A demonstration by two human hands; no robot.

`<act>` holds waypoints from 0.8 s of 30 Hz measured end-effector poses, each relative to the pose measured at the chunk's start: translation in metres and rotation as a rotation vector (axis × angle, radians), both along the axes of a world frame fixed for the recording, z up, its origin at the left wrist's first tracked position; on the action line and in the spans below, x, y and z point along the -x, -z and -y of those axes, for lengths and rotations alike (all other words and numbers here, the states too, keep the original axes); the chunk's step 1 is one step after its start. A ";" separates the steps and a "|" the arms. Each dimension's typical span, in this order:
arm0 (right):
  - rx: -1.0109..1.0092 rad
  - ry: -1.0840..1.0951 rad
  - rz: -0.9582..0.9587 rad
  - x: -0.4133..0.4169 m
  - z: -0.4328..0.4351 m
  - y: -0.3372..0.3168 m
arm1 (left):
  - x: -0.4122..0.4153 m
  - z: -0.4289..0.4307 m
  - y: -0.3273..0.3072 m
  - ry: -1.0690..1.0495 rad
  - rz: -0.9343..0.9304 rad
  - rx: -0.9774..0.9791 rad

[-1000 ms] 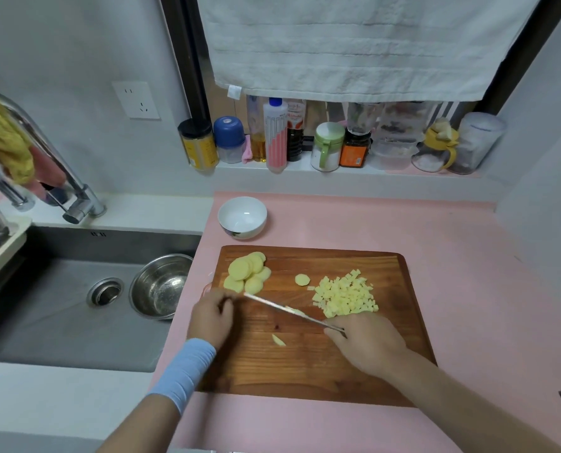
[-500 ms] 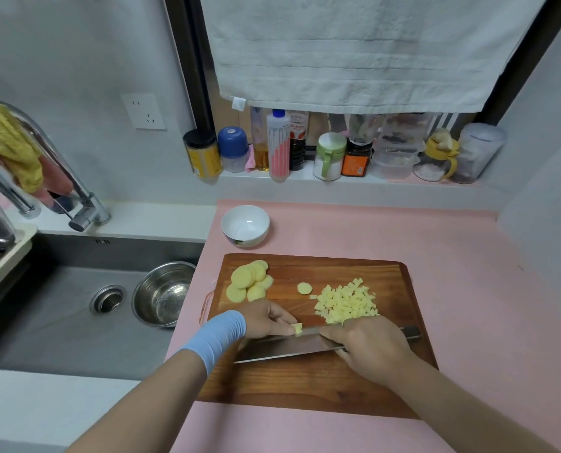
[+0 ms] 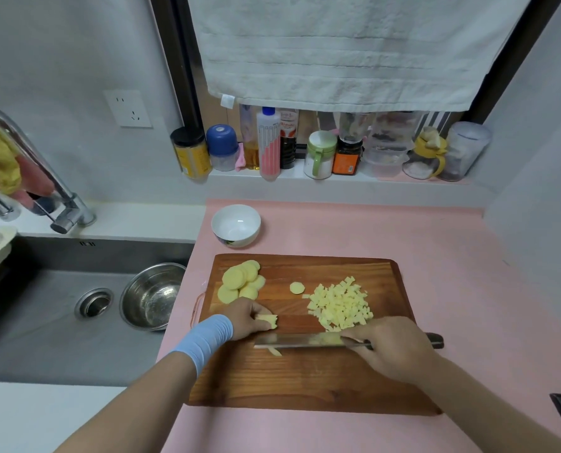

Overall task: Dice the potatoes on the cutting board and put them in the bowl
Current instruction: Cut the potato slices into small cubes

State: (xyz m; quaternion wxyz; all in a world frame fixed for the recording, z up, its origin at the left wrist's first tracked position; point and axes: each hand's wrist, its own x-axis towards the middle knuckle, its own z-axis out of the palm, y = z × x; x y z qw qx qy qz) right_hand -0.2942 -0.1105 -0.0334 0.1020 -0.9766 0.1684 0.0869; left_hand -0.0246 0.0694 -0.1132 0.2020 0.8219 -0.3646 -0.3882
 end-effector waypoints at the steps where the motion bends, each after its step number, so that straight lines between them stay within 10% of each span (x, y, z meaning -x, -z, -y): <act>1: -0.052 0.070 -0.002 0.002 0.004 0.000 | 0.002 -0.001 0.001 0.013 0.029 0.018; 17: -0.406 0.540 0.074 -0.024 -0.031 0.009 | 0.042 -0.032 0.033 0.296 0.501 0.322; 24: -0.412 0.562 0.050 -0.025 -0.041 0.017 | 0.064 -0.017 0.039 0.063 0.435 0.332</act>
